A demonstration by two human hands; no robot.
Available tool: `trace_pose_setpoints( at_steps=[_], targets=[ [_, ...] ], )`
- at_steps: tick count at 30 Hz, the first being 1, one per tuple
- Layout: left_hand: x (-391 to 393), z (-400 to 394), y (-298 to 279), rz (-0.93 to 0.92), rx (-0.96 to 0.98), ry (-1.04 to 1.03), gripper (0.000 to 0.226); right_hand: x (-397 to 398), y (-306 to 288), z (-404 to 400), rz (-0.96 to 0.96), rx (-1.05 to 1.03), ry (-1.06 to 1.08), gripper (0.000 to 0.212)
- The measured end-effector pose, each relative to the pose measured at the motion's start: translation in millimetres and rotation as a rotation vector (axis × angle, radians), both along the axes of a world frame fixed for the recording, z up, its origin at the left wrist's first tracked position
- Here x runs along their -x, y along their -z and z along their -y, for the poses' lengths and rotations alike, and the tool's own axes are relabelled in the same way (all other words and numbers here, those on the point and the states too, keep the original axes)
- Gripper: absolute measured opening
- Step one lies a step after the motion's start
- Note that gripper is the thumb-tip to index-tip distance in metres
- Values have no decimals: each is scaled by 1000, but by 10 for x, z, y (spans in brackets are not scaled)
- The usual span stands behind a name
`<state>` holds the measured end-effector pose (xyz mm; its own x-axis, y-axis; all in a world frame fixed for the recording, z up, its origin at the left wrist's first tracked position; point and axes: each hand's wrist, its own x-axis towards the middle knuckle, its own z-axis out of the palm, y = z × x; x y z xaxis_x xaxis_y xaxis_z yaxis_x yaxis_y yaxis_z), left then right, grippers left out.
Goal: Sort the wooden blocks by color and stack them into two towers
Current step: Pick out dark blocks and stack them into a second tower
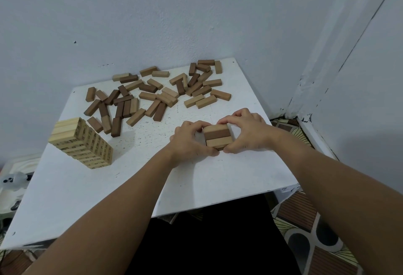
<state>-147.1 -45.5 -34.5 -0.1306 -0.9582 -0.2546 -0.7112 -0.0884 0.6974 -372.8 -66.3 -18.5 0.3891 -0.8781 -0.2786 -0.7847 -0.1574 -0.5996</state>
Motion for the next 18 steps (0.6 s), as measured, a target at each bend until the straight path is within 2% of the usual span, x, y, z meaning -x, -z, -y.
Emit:
trace_pose_setpoints(
  at_steps=[5, 12, 18],
  targets=[
    [-26, -13, 8, -16, -5, 0, 92, 17, 71, -33, 29, 18, 34, 88],
    [-34, -15, 9, -57, 18, -8, 71, 37, 127, -29, 57, 36, 40, 74],
    [-29, -29, 15, -50, 38, -19, 71, 38, 127, -32, 95, 30, 55, 70]
  ],
)
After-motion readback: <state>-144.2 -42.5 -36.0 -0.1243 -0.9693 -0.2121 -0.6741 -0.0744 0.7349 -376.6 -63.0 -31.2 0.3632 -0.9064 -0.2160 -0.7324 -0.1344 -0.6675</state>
